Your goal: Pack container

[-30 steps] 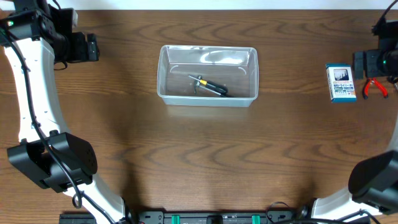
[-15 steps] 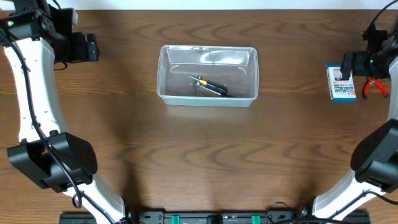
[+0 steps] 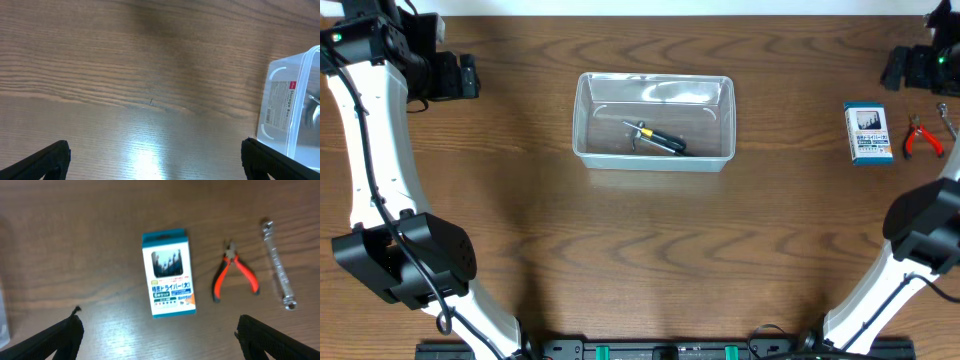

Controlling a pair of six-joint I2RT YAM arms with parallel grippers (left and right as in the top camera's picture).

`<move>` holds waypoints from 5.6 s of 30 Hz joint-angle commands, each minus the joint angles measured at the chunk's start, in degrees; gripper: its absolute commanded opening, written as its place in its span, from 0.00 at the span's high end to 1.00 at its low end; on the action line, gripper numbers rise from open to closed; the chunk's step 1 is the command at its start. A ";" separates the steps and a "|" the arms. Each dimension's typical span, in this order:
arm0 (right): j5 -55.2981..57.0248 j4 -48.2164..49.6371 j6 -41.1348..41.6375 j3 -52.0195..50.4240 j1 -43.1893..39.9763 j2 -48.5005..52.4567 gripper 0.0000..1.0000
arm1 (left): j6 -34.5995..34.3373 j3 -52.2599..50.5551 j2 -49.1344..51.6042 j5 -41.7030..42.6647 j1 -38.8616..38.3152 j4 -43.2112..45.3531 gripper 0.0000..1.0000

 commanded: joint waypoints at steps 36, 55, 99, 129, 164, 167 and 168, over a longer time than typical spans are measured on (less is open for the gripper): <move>5.77 -0.63 -10.40 0.61 0.28 12.48 0.01 | 0.33 0.04 -0.15 -0.48 0.20 -0.20 0.02; 5.38 -0.44 -8.24 0.57 0.63 18.05 0.01 | 0.33 0.04 -0.15 -0.48 0.20 -0.20 0.02; 5.20 1.88 -7.02 -1.75 0.59 18.86 0.01 | 0.33 0.04 -0.15 -0.50 0.20 -0.20 0.02; 7.13 2.80 -7.63 -1.75 0.57 22.47 0.01 | 0.33 0.04 -0.15 -0.50 0.20 -0.20 0.02; 7.15 2.80 -8.70 -1.75 0.63 22.56 0.25 | 0.33 0.04 -0.15 -0.48 0.20 -0.20 0.02; 7.15 2.97 -8.70 -1.75 0.63 22.56 0.26 | 0.33 0.04 -0.15 -0.48 0.20 -0.20 0.02; 7.15 2.99 -8.70 -1.75 0.63 22.56 0.26 | 0.33 0.04 -0.15 -0.48 0.20 -0.20 0.02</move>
